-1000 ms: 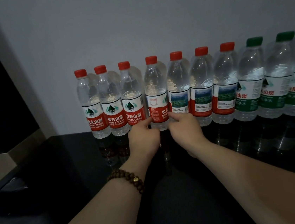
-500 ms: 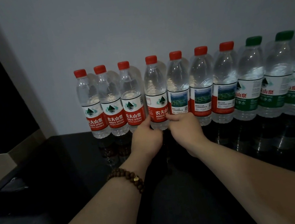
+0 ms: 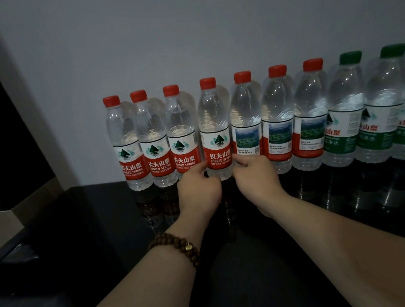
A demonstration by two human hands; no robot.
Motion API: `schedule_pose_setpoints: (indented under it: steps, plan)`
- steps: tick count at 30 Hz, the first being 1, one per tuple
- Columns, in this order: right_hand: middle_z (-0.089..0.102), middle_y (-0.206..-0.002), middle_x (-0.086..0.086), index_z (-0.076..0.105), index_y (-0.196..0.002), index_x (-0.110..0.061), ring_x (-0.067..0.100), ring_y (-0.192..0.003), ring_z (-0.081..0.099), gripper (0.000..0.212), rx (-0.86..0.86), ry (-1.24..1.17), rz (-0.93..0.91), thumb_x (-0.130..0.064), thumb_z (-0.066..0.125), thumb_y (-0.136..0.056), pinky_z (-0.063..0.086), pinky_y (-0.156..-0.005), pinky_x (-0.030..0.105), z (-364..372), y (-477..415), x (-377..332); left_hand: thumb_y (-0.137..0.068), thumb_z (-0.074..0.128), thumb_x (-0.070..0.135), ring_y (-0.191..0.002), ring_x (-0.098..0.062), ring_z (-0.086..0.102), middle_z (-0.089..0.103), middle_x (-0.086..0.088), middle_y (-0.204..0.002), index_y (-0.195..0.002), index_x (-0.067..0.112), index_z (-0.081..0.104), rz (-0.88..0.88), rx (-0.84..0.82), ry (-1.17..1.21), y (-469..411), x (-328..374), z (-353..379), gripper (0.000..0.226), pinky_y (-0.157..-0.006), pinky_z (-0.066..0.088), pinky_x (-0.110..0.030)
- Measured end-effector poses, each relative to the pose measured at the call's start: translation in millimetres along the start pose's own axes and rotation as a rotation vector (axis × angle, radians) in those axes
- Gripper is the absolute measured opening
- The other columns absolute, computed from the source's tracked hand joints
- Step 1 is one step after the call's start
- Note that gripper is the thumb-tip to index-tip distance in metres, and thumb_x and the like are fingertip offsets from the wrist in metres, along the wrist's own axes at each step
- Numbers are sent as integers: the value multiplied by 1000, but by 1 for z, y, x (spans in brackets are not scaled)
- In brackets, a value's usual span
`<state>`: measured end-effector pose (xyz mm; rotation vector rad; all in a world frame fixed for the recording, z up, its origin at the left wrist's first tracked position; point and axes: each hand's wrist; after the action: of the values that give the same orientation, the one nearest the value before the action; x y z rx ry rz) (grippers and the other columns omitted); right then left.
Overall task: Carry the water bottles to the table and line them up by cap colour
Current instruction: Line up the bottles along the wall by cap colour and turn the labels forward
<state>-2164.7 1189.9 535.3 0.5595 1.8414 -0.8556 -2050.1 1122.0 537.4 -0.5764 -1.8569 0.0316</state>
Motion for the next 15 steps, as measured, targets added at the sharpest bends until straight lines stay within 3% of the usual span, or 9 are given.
schedule_pose_setpoints:
  steps: [2, 5, 8, 10, 12, 15]
  plan:
    - [67, -135, -6, 65, -138, -21, 13, -124, 58, 49, -13, 28, -1, -10, 58, -91, 43, -94, 21, 1, 0, 1, -89, 63, 13, -91, -9, 67, 72, 3, -113, -141, 22, 62, 2, -1, 4, 0, 0, 1, 53, -67, 48, -19]
    - [62, -141, -5, 64, -137, -22, 13, -127, 55, 49, -39, 34, 10, -10, 59, -90, 39, -95, 19, 1, -1, 3, -89, 63, 12, -97, -8, 65, 70, 5, -123, -141, 23, 62, 2, -14, 15, 1, 1, 2, 53, -70, 49, -18]
    - [65, -138, -5, 68, -132, -22, 16, -130, 56, 45, -41, 12, 9, -10, 59, -90, 39, -100, 22, 2, -1, 3, -87, 59, 10, -83, -11, 70, 75, 7, -102, -134, 29, 67, 8, -53, 20, 2, 1, 1, 50, -71, 59, -30]
    - [67, -135, -4, 69, -131, -21, 16, -127, 58, 43, -21, 16, 9, -10, 58, -90, 40, -96, 21, 1, -1, 2, -87, 59, 10, -74, -10, 70, 74, 8, -89, -132, 30, 67, 3, -52, 7, 2, 1, 1, 50, -61, 54, -25]
    - [67, -136, -3, 67, -134, -19, 17, -126, 59, 45, -13, 27, 12, -11, 58, -91, 40, -92, 20, 1, -2, 2, -88, 62, 12, -79, -9, 70, 74, 8, -96, -134, 27, 66, -13, -17, 5, 1, 2, 1, 48, -62, 50, -20]
    - [66, -138, -5, 64, -139, -22, 13, -118, 60, 50, -61, 56, 10, -14, 57, -90, 43, -86, 19, 1, -1, 2, -91, 65, 16, -96, -16, 69, 72, -1, -116, -138, 20, 62, -72, 36, 5, 1, 2, 0, 47, -71, 55, -25]
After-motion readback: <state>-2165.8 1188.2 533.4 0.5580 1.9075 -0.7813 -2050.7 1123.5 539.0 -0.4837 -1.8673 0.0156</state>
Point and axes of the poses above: each hand's wrist, its own y-axis away from the middle knuckle, its own z-axis out of the palm, x = y × z
